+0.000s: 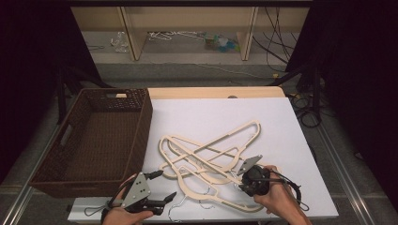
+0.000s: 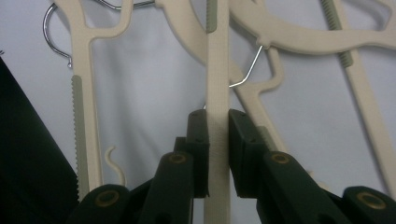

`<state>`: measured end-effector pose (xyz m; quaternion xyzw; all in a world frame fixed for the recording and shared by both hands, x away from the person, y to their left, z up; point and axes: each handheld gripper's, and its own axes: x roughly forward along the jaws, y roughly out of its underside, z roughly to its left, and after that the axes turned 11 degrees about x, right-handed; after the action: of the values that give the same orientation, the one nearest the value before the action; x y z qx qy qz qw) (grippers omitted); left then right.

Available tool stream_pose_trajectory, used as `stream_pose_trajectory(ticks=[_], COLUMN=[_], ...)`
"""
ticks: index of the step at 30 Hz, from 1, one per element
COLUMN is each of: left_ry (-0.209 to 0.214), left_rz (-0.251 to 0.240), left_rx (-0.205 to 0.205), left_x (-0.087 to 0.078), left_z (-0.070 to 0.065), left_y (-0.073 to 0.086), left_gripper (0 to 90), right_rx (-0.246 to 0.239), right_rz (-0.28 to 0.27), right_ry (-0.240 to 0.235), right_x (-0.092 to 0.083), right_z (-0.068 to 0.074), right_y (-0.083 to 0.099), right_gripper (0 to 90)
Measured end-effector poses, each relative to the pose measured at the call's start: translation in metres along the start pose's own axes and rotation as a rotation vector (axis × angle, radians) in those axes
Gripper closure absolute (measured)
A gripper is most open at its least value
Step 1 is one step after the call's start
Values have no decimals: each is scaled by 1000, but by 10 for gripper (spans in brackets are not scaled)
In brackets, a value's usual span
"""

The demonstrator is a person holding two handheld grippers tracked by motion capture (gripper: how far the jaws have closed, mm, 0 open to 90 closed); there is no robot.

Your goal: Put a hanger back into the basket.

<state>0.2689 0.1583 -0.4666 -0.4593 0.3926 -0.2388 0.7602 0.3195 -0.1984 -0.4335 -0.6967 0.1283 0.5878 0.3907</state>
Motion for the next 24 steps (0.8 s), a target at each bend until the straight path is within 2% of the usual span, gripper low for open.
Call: stream_pose_trajectory(ticks=[1,2,3,4,6,7,8,9,10,12,13,14,17,19,22,24], left_ry=[18,18,35,35,42,54,54,58,58,68,68,72,66,56,65,67], left_rz=[43,43,87,87,123,139,139,156,156,192,192,218,235,264,274,279], left_rx=[51,51,100,100,120,144,144,179,179,230,230,267,282,333,347,380], left_x=[9,9,18,18,27,34,34,39,39,43,43,46,50,54,60,64], left_z=[-1,-1,-3,-3,-2,-2,-2,-2,-2,-3,-3,-3,-4,-3,-4,-6], left_y=[2,2,4,4,6,7,7,7,7,6,6,6,7,6,5,4], left_gripper=[209,213,220,220,220,223,231,233,233,239,240,243,253,260,264,269], right_rx=[-10,-10,-22,-22,-30,-41,-41,-42,-42,-48,-48,-51,-60,-57,-58,-56], right_rz=[1,1,12,12,27,42,42,53,53,59,59,64,67,75,73,74], right_ry=[5,5,7,7,0,1,1,-2,-2,-7,-7,-4,-11,-15,-19,-17], right_x=[-3,-3,-9,-9,-13,-15,-15,-17,-17,-19,-19,-19,-20,-21,-23,-26], right_z=[-1,-1,-4,-4,-7,-10,-10,-11,-11,-15,-15,-17,-19,-20,-21,-22], right_y=[-2,-2,-7,-7,-11,-15,-15,-18,-18,-20,-20,-20,-20,-20,-20,-21], right_gripper=[800,800,799,799,799,799,799,800,800,799,799,799,800,800,800,800])
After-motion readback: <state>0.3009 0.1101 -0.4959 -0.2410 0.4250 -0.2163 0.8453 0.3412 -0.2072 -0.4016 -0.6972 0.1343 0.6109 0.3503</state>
